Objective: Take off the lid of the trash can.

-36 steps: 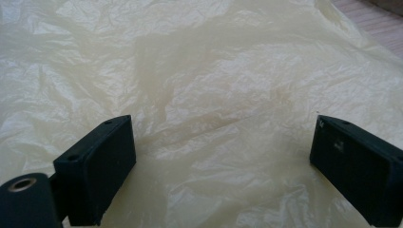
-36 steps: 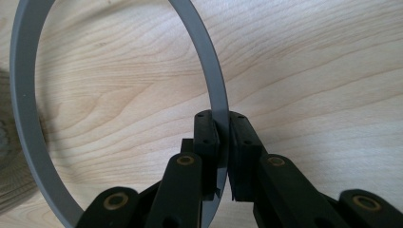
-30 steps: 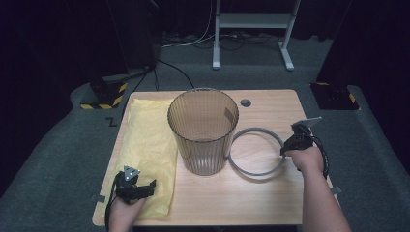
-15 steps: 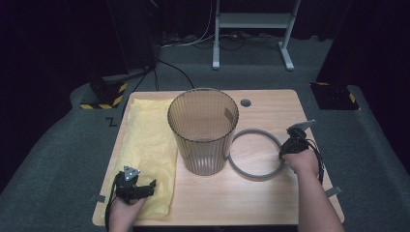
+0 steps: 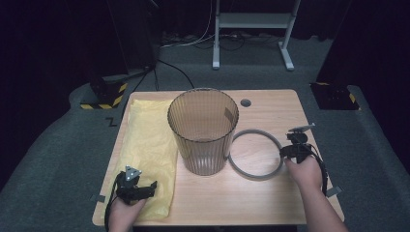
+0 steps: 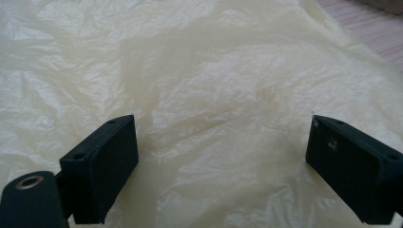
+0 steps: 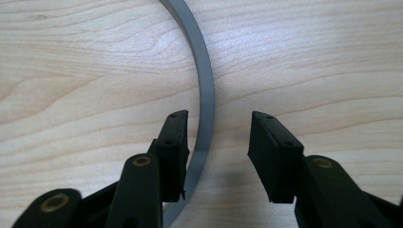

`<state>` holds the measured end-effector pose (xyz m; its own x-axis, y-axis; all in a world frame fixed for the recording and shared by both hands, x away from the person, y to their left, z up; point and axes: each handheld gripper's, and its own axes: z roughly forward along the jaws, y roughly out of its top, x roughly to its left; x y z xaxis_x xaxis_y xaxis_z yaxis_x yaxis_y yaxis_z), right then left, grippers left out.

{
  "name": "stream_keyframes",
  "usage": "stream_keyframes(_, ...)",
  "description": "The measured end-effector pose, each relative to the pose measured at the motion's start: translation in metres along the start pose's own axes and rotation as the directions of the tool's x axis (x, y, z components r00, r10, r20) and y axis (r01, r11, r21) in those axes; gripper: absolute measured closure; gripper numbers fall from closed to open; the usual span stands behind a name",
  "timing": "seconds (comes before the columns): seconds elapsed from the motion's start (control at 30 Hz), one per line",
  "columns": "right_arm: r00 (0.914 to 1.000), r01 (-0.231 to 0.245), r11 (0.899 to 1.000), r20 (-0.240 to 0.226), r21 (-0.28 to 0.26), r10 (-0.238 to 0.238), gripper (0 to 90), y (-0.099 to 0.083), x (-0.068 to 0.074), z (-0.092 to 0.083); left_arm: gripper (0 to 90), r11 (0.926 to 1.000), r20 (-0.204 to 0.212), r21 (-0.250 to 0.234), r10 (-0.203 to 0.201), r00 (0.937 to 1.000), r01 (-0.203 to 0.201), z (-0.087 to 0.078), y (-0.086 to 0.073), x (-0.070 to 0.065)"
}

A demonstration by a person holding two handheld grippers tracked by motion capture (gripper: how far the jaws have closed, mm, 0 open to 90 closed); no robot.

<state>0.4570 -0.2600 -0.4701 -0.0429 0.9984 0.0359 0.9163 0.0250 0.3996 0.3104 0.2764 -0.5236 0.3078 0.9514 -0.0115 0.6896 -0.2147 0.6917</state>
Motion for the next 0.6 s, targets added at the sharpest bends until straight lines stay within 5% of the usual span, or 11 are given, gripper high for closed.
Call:
stream_keyframes(0.03, 1.0000, 0.000, 1.000, 0.000, 0.000, 0.000, 56.8, 0.000, 0.000, 0.000, 10.8, 1.0000, 0.005, -0.003, 0.006, 1.0000, -0.006, -0.002, 0.001, 0.000)
stream_keyframes(0.17, 0.9963, 0.085, 0.982, 0.011, -0.167, -0.085, 50.3, -0.024, 0.003, -0.012, 10.9, 0.9992, 0.031, -0.041, 0.001, 0.9995, 0.000, -0.011, 0.002, -0.003)
stream_keyframes(0.23, 0.9917, 0.127, 0.953, 0.017, -0.274, -0.128, 45.4, -0.047, 0.007, -0.015, 10.9, 0.9985, 0.034, -0.055, 0.002, 0.9994, 0.000, -0.015, 0.003, -0.004)
stream_keyframes(0.27, 0.9917, 0.127, 0.953, 0.017, -0.274, -0.128, 45.4, -0.047, 0.007, -0.015, 10.9, 0.9979, 0.039, -0.065, 0.000, 0.9992, 0.002, -0.017, 0.002, -0.005)
stream_keyframes(0.3, 0.9848, 0.170, 0.923, 0.025, -0.344, -0.172, 41.5, -0.060, 0.011, -0.013, 10.9, 0.9972, 0.043, -0.074, 0.000, 0.9991, 0.003, -0.019, 0.002, -0.006)
stream_keyframes(0.33, 0.9848, 0.170, 0.923, 0.025, -0.344, -0.172, 41.5, -0.060, 0.011, -0.013, 10.9, 0.9967, 0.042, -0.081, -0.003, 0.9991, 0.006, -0.021, 0.003, -0.007)
stream_keyframes(0.47, 0.9719, 0.228, 0.871, 0.049, -0.435, -0.230, 39.5, -0.082, 0.017, -0.009, 10.9, 0.9940, 0.044, -0.109, -0.008, 0.9990, 0.013, -0.027, 0.004, -0.010)
stream_keyframes(0.5, 0.9636, 0.256, 0.848, 0.051, -0.464, -0.262, 36.2, -0.089, 0.020, -0.005, 11.1, 0.9927, 0.038, -0.120, -0.006, 0.9992, 0.011, -0.029, 0.005, -0.010)
stream_keyframes(0.6, 0.9586, 0.265, 0.836, 0.038, -0.481, -0.282, 35.1, -0.096, 0.022, -0.002, 11.1, 0.9912, 0.048, -0.130, -0.018, 0.9987, 0.024, -0.031, 0.005, -0.009)
